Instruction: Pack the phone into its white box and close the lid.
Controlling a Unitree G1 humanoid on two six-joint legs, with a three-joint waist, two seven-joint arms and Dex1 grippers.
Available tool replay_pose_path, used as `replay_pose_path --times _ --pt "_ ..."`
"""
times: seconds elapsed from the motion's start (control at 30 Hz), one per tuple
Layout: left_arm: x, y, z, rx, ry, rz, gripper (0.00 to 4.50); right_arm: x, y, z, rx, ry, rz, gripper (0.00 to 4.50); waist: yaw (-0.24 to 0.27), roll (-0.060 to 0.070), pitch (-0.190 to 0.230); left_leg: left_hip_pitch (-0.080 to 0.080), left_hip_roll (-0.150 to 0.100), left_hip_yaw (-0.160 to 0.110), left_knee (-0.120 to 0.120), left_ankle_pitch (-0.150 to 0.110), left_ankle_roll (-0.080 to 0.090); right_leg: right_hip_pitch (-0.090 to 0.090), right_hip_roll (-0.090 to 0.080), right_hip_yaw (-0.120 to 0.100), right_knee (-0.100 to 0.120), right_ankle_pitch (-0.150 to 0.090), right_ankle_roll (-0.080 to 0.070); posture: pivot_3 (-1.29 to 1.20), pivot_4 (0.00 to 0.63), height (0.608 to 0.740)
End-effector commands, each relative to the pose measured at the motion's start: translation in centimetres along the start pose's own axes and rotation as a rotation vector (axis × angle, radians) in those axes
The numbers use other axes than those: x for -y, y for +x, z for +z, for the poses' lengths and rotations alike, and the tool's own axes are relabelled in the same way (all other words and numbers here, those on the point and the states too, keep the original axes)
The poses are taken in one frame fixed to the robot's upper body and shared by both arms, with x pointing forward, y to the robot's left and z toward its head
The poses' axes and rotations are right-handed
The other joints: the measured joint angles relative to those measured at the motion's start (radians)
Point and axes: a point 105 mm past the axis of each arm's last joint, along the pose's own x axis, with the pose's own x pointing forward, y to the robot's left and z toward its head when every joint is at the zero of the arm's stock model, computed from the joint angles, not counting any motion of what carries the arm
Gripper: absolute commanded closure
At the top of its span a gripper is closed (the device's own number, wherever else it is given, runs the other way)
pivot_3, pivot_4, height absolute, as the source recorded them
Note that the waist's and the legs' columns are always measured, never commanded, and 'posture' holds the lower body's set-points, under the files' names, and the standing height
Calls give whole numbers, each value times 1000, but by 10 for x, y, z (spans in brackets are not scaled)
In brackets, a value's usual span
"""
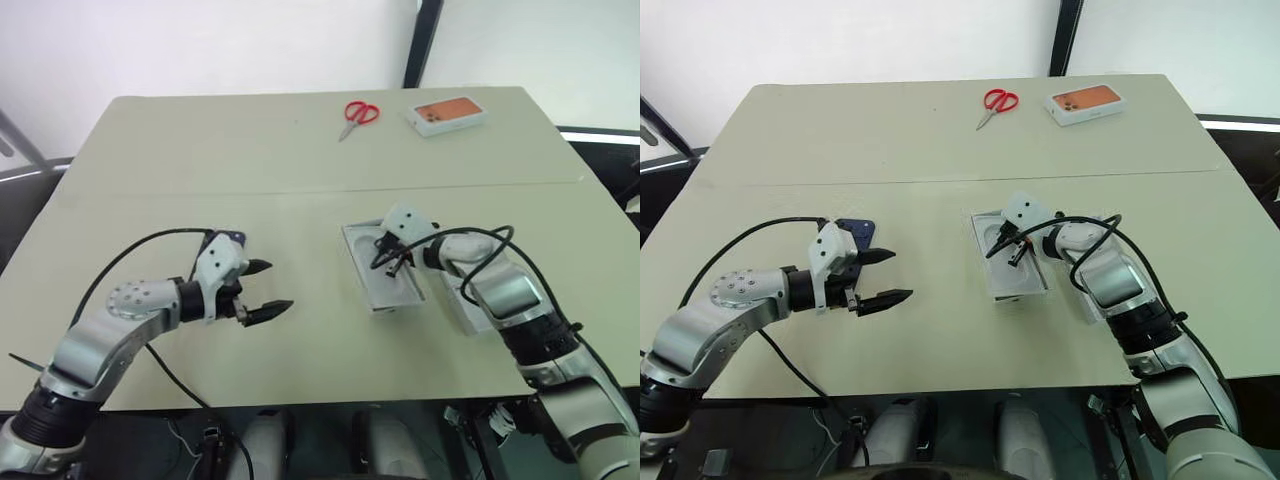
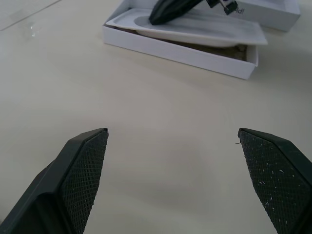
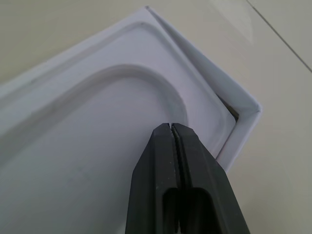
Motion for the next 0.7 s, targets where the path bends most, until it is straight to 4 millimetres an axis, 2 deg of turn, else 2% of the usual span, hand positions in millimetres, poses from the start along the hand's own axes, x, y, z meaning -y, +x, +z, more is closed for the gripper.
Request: replay_pose_path --times 0.03,0.17,0.33,0.53,0.7 --pt "4 -3 8 21 52 -5 0 9 6 8 13 -50 -50 4443 -1 0 0 0 0 0 0 0 0 0 0 0 0 0 0 0 150 740" --pt "7 -2 6 27 42 -12 0 9 10 17 56 -175 -67 4443 0 0 0 0 0 0 0 0 0 0 0 0 1 0 0 0 150 740" --pt "9 0 5 31 32 -9 0 2 -2 20 110 -327 -27 4443 0 0 0 0 0 0 0 0 0 0 0 0 1 0 0 0 150 740" --pt "12 1 5 37 21 -17 0 -3 -35 17 118 -321 55 4443 1 0 0 0 0 0 0 0 0 0 0 0 1 0 0 0 150 740" --pt "13 3 4 39 16 -23 0 -25 -52 -1 67 -282 177 4443 1 0 0 1 1 -1 0 0 0 1 1 0 1 0 0 0 150 740"
